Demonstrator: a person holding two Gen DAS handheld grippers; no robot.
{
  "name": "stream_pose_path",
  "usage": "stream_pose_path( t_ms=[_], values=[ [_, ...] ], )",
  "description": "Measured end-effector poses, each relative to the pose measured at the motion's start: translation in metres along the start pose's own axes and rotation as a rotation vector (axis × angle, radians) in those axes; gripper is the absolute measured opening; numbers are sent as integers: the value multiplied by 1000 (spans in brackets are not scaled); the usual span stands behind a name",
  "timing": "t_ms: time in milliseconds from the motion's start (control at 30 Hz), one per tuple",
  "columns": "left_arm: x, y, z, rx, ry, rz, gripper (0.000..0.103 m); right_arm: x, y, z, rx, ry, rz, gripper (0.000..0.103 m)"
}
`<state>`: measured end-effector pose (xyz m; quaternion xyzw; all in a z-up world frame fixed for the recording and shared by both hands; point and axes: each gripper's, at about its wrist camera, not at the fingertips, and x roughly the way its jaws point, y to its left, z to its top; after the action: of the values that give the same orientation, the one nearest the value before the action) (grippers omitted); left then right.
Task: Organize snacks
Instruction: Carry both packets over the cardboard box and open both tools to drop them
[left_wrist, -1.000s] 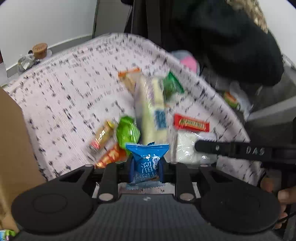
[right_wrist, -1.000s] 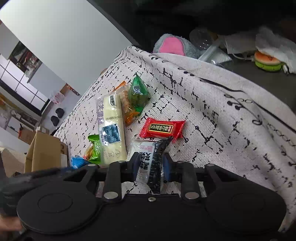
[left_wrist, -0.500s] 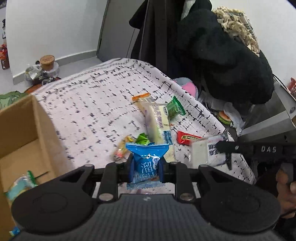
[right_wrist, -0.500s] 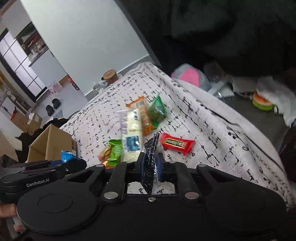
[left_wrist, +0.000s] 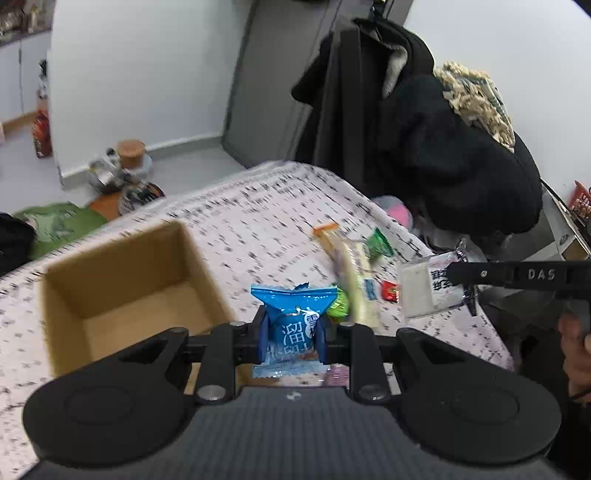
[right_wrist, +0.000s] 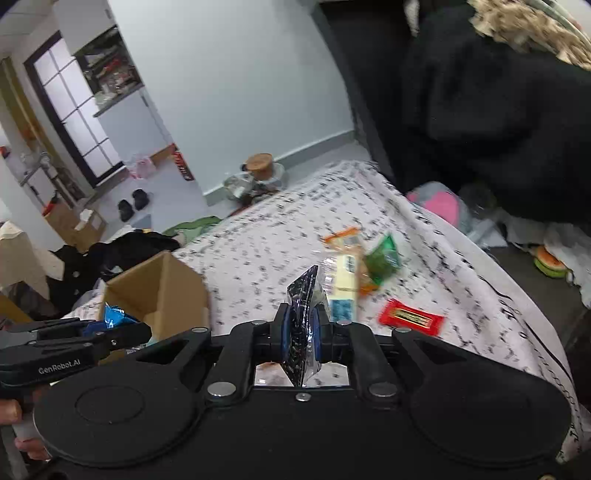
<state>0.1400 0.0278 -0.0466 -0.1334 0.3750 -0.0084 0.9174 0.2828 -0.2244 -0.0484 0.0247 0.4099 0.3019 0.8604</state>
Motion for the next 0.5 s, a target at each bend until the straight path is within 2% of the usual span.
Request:
stream_pose_path(
  t_ms=[233, 500],
  values=[
    [-33, 20, -12, -44, -35, 34, 24, -7, 32, 8, -42, -37, 65, 12],
    [-56, 31, -14, -56, -125, 51, 24, -16, 69, 9, -84, -57, 141, 12]
  ],
)
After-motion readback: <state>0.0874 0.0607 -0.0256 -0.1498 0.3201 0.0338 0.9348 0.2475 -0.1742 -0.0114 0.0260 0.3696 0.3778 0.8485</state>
